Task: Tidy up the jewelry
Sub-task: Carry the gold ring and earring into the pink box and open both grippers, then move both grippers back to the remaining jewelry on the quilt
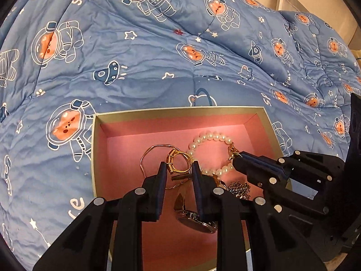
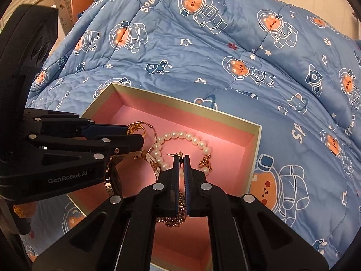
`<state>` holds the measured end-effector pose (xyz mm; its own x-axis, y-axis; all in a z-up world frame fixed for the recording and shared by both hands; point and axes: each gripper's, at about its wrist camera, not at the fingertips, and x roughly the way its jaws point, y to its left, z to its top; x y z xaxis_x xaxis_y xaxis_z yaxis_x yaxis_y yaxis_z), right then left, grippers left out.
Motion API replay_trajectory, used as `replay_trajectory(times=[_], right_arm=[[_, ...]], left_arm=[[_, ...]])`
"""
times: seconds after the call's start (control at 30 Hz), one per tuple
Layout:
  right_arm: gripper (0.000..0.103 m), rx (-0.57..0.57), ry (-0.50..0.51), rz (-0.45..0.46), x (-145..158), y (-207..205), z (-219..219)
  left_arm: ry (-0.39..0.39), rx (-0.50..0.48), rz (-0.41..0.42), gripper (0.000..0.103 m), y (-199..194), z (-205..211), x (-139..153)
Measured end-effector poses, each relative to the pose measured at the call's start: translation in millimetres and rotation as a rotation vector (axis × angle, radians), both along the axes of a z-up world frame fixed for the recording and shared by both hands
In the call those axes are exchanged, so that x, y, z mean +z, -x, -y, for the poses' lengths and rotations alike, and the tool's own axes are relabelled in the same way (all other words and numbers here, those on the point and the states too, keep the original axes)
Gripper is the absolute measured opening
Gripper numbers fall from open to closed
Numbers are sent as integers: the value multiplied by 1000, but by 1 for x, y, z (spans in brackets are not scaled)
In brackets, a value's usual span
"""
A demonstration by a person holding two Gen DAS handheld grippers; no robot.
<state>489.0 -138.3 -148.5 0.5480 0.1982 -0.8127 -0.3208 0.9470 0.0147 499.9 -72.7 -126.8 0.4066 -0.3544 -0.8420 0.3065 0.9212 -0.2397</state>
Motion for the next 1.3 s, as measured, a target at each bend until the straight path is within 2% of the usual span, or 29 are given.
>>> replay_trajectory(times=[0.37, 0.43, 0.5, 0.63, 0.7, 0.77, 0.8, 0.83, 0.9, 1.03, 1.17, 1.23, 1.3], right_arm=[[4, 11, 24, 8, -7, 2, -5], [4, 13, 30, 11, -8, 2, -6], [5, 15, 29, 6, -9, 2, -6], [5, 13, 15, 20, -7, 6, -5], [6, 12, 7, 31, -5, 8, -4], [18, 11, -2, 39, -2, 11, -3], [43, 9, -10, 51, 1, 13, -2], [63, 0, -19, 78, 4, 18, -1], [64, -17, -31, 138, 12, 27, 2], [68, -24, -48, 156, 22, 45, 6], [69, -8, -76, 166, 27, 74, 5], [69, 0, -83, 168, 27, 92, 4], [69, 10, -76, 173, 26, 109, 2]], left_arm=[[-14, 7, 5, 24, -1, 4, 2], [-18, 11, 24, 29, 0, 4, 5], [-7, 17, 36, 41, 1, 2, 10], [25, 35, 71, 51, 4, -3, 22], [47, 39, 90, 69, 7, -6, 28], [60, 51, 121, 84, 12, -11, 35], [73, 57, 131, 87, 14, -14, 38], [90, 72, 137, 92, 17, -19, 40], [131, 117, 141, 96, 22, -32, 43], [246, 163, 149, 96, 40, -58, 48], [243, 137, 170, 96, 71, -66, 49], [276, 97, 180, 96, 88, -69, 46], [311, 109, 168, 96, 104, -76, 40]])
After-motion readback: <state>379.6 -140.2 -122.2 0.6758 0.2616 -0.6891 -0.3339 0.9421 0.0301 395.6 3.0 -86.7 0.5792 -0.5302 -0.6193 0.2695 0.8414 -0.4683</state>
